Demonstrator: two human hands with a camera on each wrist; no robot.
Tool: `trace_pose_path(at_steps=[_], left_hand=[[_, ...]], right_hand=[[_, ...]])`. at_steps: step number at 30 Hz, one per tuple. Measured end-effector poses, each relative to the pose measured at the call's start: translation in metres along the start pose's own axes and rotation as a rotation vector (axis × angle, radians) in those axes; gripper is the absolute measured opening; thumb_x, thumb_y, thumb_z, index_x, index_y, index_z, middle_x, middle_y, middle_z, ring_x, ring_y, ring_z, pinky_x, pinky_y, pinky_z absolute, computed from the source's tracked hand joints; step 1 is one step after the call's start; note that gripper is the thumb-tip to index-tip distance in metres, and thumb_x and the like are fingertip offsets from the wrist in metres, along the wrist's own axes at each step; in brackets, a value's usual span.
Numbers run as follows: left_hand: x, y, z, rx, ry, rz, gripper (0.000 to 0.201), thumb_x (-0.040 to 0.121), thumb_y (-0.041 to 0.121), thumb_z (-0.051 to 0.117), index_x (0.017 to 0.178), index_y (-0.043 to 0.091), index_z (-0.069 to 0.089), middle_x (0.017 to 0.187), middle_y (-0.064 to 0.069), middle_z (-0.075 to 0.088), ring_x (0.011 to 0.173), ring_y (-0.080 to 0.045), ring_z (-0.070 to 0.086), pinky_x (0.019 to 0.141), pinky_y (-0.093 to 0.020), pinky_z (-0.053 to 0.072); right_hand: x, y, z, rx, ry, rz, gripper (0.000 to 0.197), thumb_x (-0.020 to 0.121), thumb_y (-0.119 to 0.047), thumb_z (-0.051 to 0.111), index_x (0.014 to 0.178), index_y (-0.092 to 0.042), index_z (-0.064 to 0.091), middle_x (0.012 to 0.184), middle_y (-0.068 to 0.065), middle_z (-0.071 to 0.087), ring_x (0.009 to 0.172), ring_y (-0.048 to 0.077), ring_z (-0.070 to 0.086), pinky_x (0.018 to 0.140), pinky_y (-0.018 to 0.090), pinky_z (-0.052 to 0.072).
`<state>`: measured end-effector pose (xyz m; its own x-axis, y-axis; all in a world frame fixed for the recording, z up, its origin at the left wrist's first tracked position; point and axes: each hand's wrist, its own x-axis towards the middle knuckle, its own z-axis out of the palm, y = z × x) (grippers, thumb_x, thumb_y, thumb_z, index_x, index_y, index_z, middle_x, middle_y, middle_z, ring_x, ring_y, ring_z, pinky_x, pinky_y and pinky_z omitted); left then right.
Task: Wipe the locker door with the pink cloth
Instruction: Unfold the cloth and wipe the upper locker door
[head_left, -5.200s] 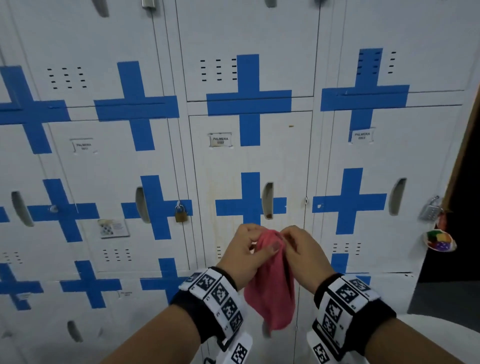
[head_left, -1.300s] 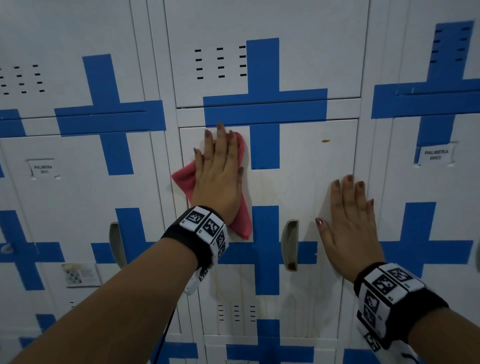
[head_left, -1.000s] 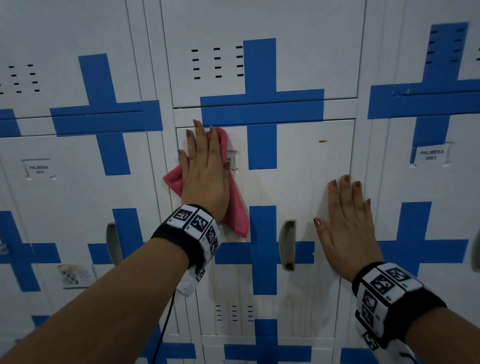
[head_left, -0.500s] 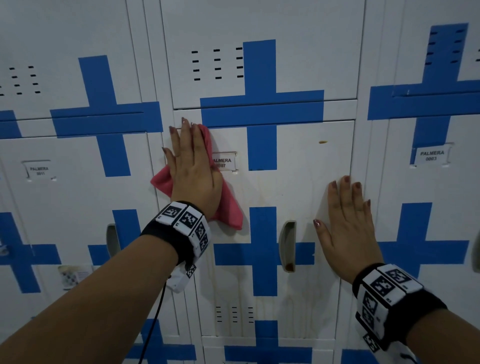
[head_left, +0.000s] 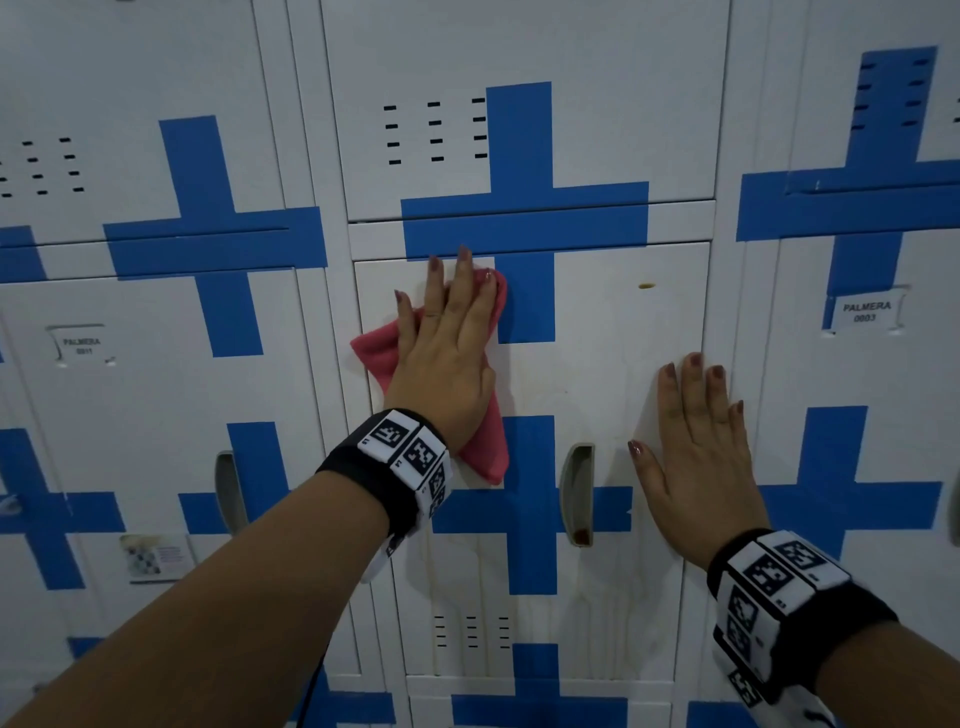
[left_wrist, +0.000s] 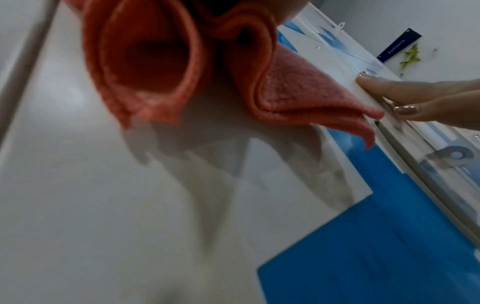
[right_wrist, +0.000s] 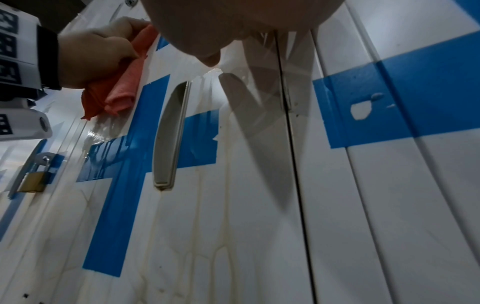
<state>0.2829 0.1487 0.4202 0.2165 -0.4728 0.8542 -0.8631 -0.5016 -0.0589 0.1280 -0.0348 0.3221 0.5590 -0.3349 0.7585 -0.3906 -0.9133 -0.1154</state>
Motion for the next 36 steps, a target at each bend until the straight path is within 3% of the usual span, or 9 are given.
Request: trace_pose_path(at_steps=[3, 6, 9, 15, 19, 23, 27, 31, 36], left_hand=[[-0.002, -0.003, 0.002, 0.019, 0.036, 0.045, 0.074, 0.086, 0.009, 0.044, 0.151, 0.019, 0.01, 0.156, 0.006, -0.014, 0.141, -0.018, -0.022, 0.108, -0.042, -0.022], [-0.007, -0.011, 0.003, 0.002, 0.134, 0.046, 0.069, 0.086, 0.001, 0.049, 0.148, 0.016, 0.023, 0.15, 0.002, 0.011, 0.142, -0.028, 0.002, 0.113, -0.046, -0.012], [-0.011, -0.017, 0.002, 0.013, 0.189, -0.005, 0.069, 0.086, 0.005, 0.055, 0.147, 0.018, 0.026, 0.139, 0.002, 0.02, 0.136, -0.024, 0.013, 0.115, -0.034, -0.012], [-0.018, -0.03, -0.006, 0.1, 0.125, -0.039, 0.06, 0.089, 0.018, 0.041, 0.147, 0.019, 0.025, 0.147, -0.002, 0.035, 0.131, -0.024, 0.025, 0.105, -0.05, 0.026], [-0.021, -0.022, -0.004, -0.025, 0.085, -0.075, 0.06, 0.09, 0.015, 0.024, 0.15, 0.02, 0.014, 0.156, 0.002, 0.017, 0.143, -0.014, 0.008, 0.115, -0.033, 0.001], [-0.02, -0.012, 0.007, -0.055, 0.05, 0.026, 0.069, 0.09, -0.001, 0.037, 0.149, 0.015, 0.005, 0.154, 0.004, -0.009, 0.141, -0.008, -0.014, 0.112, -0.02, -0.017], [-0.02, -0.015, 0.011, -0.039, 0.021, 0.116, 0.078, 0.083, -0.006, 0.046, 0.146, 0.01, 0.003, 0.153, 0.0, -0.004, 0.141, -0.01, -0.008, 0.114, -0.022, -0.014], [-0.025, -0.019, 0.015, 0.093, 0.027, 0.256, 0.086, 0.071, -0.012, 0.057, 0.146, 0.003, 0.017, 0.155, -0.01, 0.015, 0.142, -0.025, 0.01, 0.112, -0.043, 0.014], [-0.032, -0.019, 0.018, 0.24, -0.073, 0.359, 0.095, 0.065, -0.008, 0.062, 0.146, 0.008, 0.014, 0.154, -0.004, 0.013, 0.14, -0.027, 0.013, 0.109, -0.051, 0.015]], right_hand=[[0.0, 0.001, 0.0, 0.0, 0.003, -0.004, 0.07, 0.093, -0.046, 0.017, 0.147, -0.02, -0.019, 0.154, -0.001, -0.026, 0.142, 0.017, -0.019, 0.113, 0.029, -0.017], [0.0, 0.002, 0.0, -0.002, 0.006, -0.008, 0.07, 0.093, -0.045, 0.018, 0.148, -0.019, -0.017, 0.154, -0.002, -0.026, 0.142, 0.017, -0.019, 0.113, 0.029, -0.017], [0.0, 0.002, 0.001, -0.003, 0.015, -0.007, 0.07, 0.093, -0.045, 0.019, 0.148, -0.019, -0.016, 0.154, -0.001, -0.025, 0.143, 0.017, -0.018, 0.113, 0.03, -0.016], [0.0, 0.001, 0.002, -0.007, 0.021, -0.006, 0.069, 0.093, -0.045, 0.018, 0.148, -0.019, -0.015, 0.155, 0.002, -0.022, 0.143, 0.019, -0.017, 0.114, 0.032, -0.014], [0.0, 0.0, 0.001, -0.008, 0.02, -0.004, 0.069, 0.093, -0.044, 0.018, 0.148, -0.019, -0.016, 0.155, 0.001, -0.024, 0.143, 0.019, -0.018, 0.114, 0.031, -0.014], [0.0, -0.001, 0.002, -0.006, 0.022, 0.0, 0.07, 0.092, -0.044, 0.018, 0.147, -0.02, -0.019, 0.155, 0.001, -0.024, 0.143, 0.019, -0.018, 0.114, 0.032, -0.015], [0.0, -0.001, 0.001, -0.005, 0.019, 0.001, 0.07, 0.093, -0.044, 0.018, 0.147, -0.02, -0.019, 0.154, 0.001, -0.024, 0.143, 0.018, -0.018, 0.114, 0.031, -0.015], [0.001, -0.001, 0.001, -0.016, 0.016, 0.006, 0.07, 0.092, -0.044, 0.018, 0.147, -0.02, -0.019, 0.154, 0.0, -0.025, 0.142, 0.017, -0.019, 0.114, 0.031, -0.015], [0.0, 0.0, 0.0, -0.021, 0.003, 0.007, 0.07, 0.092, -0.045, 0.017, 0.147, -0.02, -0.018, 0.154, -0.001, -0.026, 0.142, 0.017, -0.02, 0.112, 0.029, -0.018]])
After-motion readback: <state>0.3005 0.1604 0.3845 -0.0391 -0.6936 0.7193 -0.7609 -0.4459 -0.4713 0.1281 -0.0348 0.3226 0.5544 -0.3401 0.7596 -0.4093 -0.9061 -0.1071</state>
